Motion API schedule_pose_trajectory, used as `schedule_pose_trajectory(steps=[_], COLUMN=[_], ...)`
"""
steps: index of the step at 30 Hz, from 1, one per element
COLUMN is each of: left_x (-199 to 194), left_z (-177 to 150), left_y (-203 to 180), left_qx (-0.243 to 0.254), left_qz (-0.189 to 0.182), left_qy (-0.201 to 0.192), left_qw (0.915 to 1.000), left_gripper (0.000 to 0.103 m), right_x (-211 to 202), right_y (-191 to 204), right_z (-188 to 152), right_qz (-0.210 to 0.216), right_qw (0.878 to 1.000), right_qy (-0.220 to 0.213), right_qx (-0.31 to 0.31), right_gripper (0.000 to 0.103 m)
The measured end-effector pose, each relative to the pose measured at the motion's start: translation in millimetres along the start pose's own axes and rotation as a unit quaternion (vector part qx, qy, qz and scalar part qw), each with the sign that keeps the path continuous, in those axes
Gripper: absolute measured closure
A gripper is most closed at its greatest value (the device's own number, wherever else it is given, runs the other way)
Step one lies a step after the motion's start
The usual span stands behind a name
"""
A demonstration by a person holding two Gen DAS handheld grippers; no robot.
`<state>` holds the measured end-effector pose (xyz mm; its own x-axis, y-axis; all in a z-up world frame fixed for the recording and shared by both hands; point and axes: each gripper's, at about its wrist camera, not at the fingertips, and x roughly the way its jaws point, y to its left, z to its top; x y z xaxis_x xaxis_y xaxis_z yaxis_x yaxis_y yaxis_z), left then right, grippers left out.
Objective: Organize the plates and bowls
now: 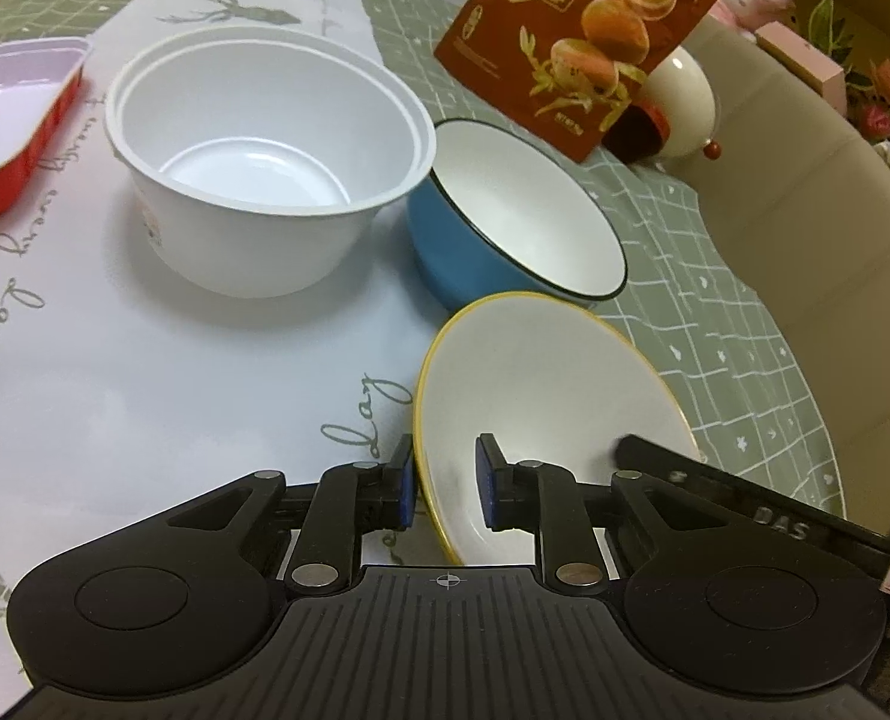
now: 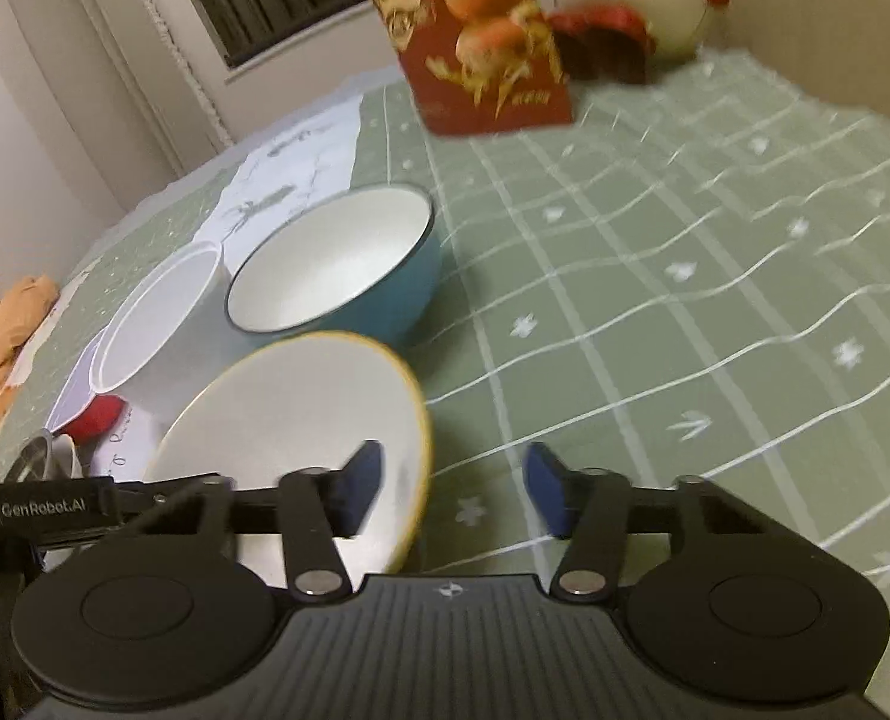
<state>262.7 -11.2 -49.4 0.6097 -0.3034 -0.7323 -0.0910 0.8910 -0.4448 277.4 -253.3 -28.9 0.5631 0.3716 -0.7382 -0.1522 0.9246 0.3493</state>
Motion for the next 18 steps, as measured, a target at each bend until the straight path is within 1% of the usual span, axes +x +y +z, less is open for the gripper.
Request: schedule_pose_trajectory(steps=[3, 4, 6, 8, 10, 12, 18], left_x=[3, 3, 1, -4, -15, -28, -70], left_z=[2, 2, -1, -3, -6, -9, -16], left_y=[4, 6, 11, 16, 25, 34, 63], left_qx=[-0.008, -0.012, -0.015, -0.02, -0.029, -0.031, -0.035], left_qz=[-0.014, -0.016, -0.017, -0.014, -0.016, -0.011, 0.032], left_qy=[0.012, 0.015, 0.02, 0.023, 0.015, 0.002, -0.03], left_qw=[0.9998, 0.9997, 0.9995, 0.9995, 0.9993, 0.9995, 0.9984], left_gripper=[0.083, 0.083, 0.083, 0.083, 0.083, 0.083, 0.083], right_x=[15, 17, 15, 11, 6, 3, 7], right_y=[9, 15, 28, 36, 45, 56, 105], right_z=[-2, -4, -8, -11, -12, -13, -25], right_qz=[0.016, 0.021, -0.003, -0.01, -0.001, 0.007, 0.042], right_qw=[1.0, 0.999, 1.0, 0.999, 0.999, 0.999, 0.996], right_qy=[0.024, 0.029, 0.021, 0.017, 0.018, 0.02, 0.033], right_qx=[0.004, 0.0, -0.017, -0.03, -0.033, -0.042, -0.076], right_gripper=[0.067, 0.067, 0.067, 0.067, 0.067, 0.067, 0.067])
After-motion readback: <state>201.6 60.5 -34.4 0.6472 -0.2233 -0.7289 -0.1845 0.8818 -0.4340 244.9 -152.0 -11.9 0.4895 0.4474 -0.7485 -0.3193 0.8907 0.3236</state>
